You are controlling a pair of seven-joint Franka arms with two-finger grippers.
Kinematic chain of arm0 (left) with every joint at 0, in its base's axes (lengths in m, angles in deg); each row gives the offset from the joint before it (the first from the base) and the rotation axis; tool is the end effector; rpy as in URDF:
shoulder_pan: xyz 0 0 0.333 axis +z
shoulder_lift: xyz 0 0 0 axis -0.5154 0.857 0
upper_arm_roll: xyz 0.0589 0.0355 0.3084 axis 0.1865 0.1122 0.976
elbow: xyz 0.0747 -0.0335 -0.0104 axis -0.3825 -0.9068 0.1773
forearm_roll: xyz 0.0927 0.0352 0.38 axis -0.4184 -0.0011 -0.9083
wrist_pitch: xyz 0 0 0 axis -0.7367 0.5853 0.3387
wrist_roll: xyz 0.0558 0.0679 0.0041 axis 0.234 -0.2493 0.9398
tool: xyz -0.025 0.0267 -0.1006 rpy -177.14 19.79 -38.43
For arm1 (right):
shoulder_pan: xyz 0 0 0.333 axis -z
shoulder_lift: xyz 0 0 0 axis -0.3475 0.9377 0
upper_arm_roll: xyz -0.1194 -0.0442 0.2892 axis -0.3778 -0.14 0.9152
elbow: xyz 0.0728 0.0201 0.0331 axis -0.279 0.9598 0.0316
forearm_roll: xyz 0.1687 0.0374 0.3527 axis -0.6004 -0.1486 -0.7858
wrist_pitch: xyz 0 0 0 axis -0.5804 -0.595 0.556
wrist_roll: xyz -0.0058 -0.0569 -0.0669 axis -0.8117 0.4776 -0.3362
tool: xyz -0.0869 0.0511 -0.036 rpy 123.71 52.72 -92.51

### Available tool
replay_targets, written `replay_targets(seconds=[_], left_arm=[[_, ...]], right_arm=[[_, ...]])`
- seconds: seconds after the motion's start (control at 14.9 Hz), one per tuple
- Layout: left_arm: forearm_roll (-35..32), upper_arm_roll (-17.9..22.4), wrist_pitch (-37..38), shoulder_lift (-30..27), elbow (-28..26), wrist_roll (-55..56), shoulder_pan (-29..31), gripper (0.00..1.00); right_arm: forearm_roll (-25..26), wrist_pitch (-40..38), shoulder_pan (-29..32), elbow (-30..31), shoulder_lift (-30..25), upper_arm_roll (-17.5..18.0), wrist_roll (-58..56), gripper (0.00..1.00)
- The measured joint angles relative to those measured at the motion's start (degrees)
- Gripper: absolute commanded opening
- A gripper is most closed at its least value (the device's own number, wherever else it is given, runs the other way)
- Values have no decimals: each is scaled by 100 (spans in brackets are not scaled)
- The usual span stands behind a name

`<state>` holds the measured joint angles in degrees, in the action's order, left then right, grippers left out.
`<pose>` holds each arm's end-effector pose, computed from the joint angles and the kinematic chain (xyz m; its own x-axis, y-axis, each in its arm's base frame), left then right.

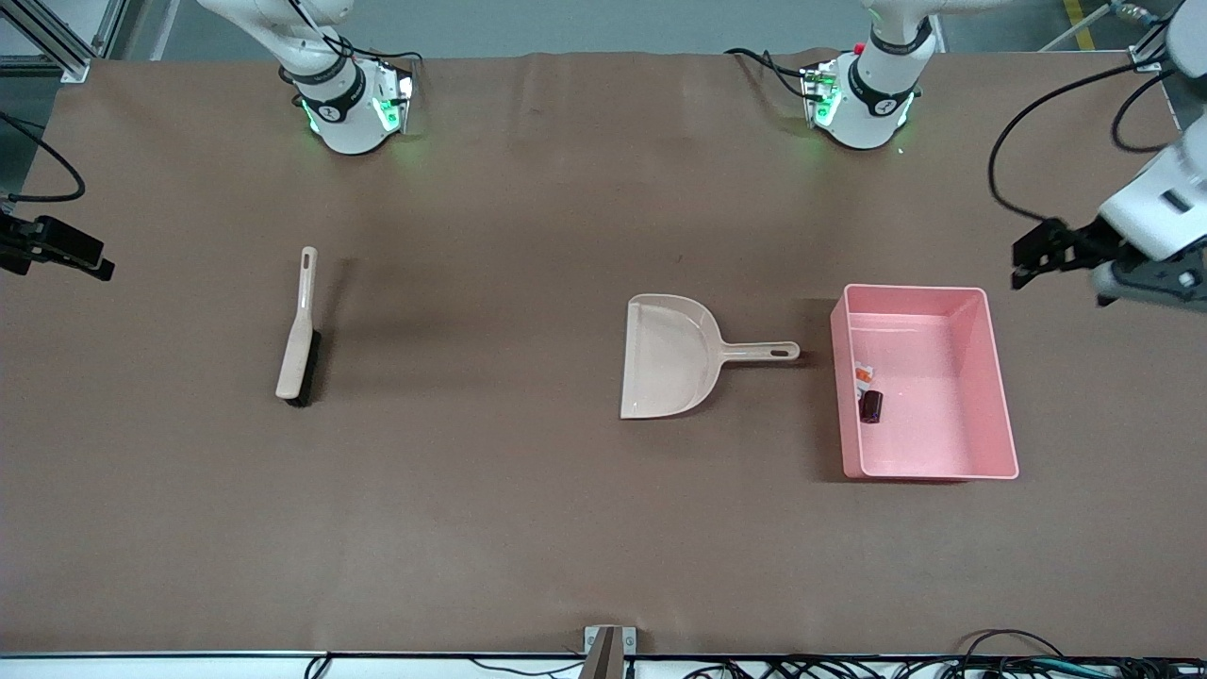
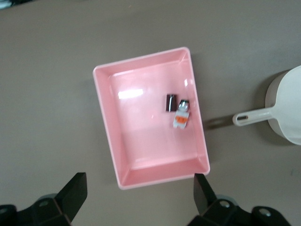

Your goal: Clean e-waste and dump in bin

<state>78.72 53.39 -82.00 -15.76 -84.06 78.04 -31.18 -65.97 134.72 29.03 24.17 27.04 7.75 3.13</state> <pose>0.5503 -0.0122 0.5930 0.9710 -0.2303 0.0638 -0.2294 -0.9731 -0.0216 0.5653 -0.0568 0.6212 0.9961 -0.0834 -0.0299 -0.0830 -0.9965 0.0136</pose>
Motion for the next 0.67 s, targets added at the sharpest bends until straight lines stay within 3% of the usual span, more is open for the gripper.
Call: replay_targets(seconds=[0.34, 0.67], left_arm=[[0, -11, 707, -540, -34, 474, -56, 100], [0, -178, 804, -754, -157, 905, -324, 100]], right_arm=[[0, -23, 0, 7, 0, 0, 0, 100], [1, -12, 10, 7, 0, -2, 5, 100]])
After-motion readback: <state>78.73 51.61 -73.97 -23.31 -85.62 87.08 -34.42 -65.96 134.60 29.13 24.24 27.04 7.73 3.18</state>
